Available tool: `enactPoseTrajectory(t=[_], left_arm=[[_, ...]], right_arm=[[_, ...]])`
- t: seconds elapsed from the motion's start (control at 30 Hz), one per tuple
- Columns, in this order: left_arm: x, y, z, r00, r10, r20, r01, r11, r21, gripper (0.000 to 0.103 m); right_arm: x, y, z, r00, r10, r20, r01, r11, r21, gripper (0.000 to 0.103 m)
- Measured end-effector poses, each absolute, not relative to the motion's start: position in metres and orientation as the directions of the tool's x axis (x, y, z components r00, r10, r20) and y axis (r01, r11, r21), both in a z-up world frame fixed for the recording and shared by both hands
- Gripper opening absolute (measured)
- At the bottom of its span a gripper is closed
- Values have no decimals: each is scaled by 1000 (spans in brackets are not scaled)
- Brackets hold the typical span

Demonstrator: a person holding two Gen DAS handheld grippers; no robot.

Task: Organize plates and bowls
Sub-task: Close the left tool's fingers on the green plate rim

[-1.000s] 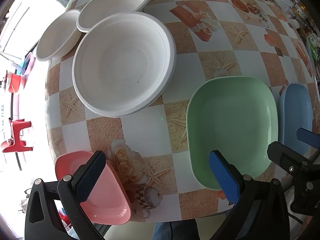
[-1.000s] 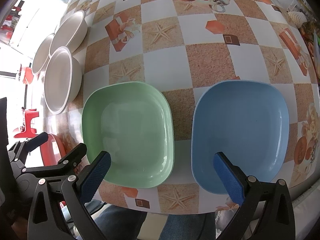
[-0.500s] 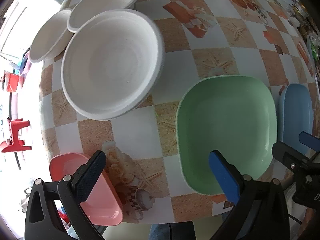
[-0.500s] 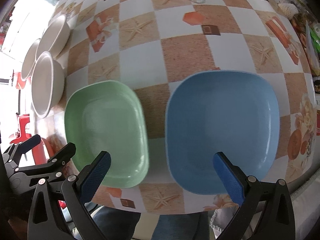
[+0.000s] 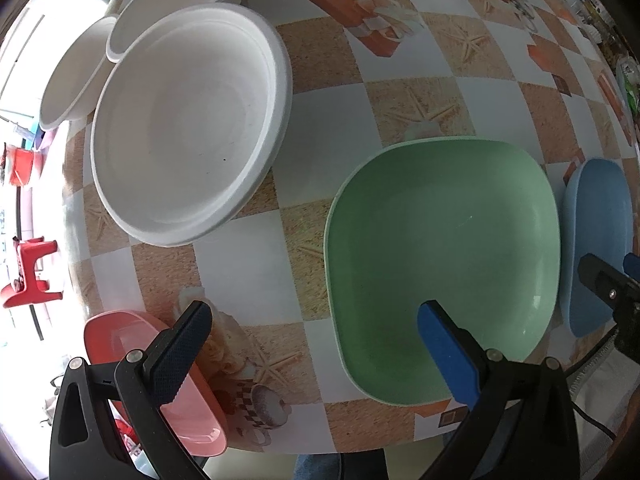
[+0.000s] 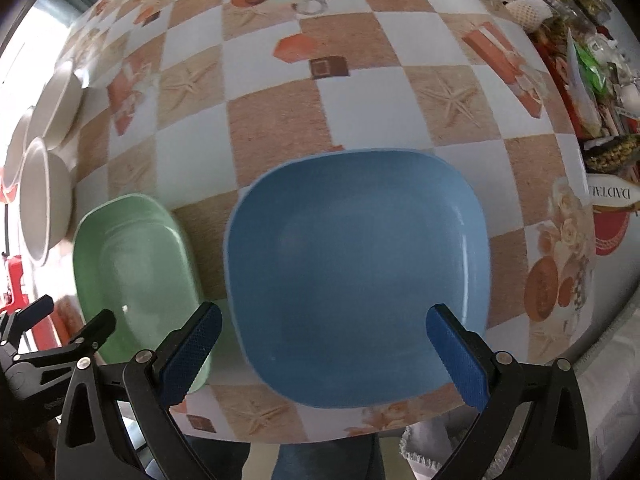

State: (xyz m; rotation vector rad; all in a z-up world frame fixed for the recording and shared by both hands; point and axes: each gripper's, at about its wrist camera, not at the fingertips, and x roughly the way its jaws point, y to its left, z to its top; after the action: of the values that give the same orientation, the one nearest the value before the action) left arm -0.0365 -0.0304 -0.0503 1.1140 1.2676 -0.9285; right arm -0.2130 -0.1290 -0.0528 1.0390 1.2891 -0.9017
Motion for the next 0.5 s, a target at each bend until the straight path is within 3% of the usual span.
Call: enactPoseTrajectory(t=[0.5], left_arm=[[-48,-52,-50,46,112,-993,957,279,76,103]], right_arm=[[-195,-137,-80,4,33,-999,934,357,16,103]])
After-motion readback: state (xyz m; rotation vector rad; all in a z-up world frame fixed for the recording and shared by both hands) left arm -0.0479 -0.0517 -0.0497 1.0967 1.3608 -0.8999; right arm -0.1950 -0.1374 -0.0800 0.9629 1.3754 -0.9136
